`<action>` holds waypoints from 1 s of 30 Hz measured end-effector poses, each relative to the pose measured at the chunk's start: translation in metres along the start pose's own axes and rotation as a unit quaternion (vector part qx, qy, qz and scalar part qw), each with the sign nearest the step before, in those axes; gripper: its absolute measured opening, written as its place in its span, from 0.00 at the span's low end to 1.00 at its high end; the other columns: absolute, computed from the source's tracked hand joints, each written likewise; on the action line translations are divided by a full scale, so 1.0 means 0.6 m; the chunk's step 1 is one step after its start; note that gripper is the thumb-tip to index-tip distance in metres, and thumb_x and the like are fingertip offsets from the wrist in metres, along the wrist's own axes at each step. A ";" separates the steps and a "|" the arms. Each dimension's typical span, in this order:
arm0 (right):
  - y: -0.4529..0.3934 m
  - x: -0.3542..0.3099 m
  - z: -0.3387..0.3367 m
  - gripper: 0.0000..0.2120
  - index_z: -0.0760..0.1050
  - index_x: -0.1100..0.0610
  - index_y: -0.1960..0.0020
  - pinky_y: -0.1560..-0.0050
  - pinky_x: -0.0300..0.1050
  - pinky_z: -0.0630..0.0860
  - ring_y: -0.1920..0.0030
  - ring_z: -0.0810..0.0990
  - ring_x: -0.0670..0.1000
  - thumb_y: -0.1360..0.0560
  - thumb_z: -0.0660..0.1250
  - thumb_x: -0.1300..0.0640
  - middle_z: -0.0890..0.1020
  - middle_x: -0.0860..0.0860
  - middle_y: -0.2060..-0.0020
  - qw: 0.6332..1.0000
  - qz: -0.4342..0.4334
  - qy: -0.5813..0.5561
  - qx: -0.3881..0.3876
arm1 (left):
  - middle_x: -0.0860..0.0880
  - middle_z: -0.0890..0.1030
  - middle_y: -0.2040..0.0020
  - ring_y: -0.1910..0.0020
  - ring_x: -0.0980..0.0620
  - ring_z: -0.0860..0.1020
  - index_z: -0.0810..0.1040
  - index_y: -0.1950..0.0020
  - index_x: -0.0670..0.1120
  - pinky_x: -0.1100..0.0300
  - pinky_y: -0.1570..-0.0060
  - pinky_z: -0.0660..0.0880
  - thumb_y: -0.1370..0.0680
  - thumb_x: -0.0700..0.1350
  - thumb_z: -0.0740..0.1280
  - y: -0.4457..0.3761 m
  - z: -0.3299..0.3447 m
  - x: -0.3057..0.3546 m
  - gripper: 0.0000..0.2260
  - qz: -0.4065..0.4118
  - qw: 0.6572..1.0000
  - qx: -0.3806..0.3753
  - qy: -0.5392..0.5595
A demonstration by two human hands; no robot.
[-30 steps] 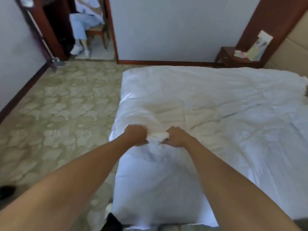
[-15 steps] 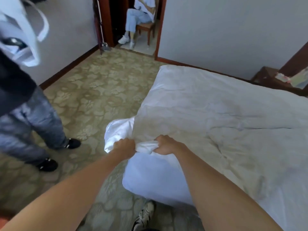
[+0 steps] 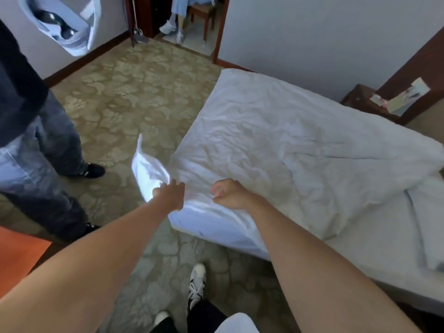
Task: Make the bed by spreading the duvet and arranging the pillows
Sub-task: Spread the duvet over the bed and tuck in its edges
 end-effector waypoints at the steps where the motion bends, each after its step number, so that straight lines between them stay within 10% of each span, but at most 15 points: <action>1: 0.014 0.009 -0.010 0.14 0.79 0.58 0.39 0.45 0.39 0.74 0.40 0.79 0.54 0.24 0.67 0.60 0.81 0.55 0.41 1.000 0.002 -0.017 0.010 | 0.42 0.67 0.34 0.34 0.39 0.70 0.62 0.29 0.43 0.44 0.39 0.70 0.22 0.39 0.60 0.007 0.001 0.019 0.21 0.011 1.000 -0.009 0.009; 9: 0.109 0.135 -0.072 0.11 0.78 0.57 0.50 0.64 0.41 0.80 0.63 0.82 0.50 0.23 0.58 0.64 0.83 0.56 0.60 0.993 0.088 -0.075 0.025 | 0.45 0.74 0.45 0.49 0.47 0.74 0.70 0.39 0.42 0.55 0.51 0.69 0.21 0.39 0.57 0.049 -0.039 0.162 0.11 0.049 0.999 0.013 -0.003; 20: 0.312 0.468 -0.201 0.12 0.78 0.57 0.48 0.63 0.40 0.79 0.64 0.82 0.49 0.21 0.56 0.63 0.83 0.55 0.60 0.984 0.128 -0.096 0.081 | 0.43 0.73 0.36 0.38 0.41 0.74 0.70 0.35 0.42 0.49 0.40 0.70 0.22 0.41 0.60 0.071 -0.044 0.564 0.15 0.122 0.992 0.017 -0.037; 30: 0.419 0.736 -0.324 0.09 0.78 0.58 0.49 0.60 0.42 0.81 0.64 0.83 0.50 0.22 0.59 0.61 0.84 0.56 0.60 0.977 0.143 -0.103 0.120 | 0.45 0.74 0.45 0.58 0.46 0.82 0.72 0.42 0.42 0.55 0.54 0.69 0.23 0.39 0.58 0.075 -0.059 0.880 0.11 0.175 0.984 0.007 -0.039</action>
Point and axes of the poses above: each hand's wrist, its own y-axis away from the middle knuckle, its own z-axis out of the palm, x = y × z, the point moved 9 cm from there along -y, towards the middle knuckle
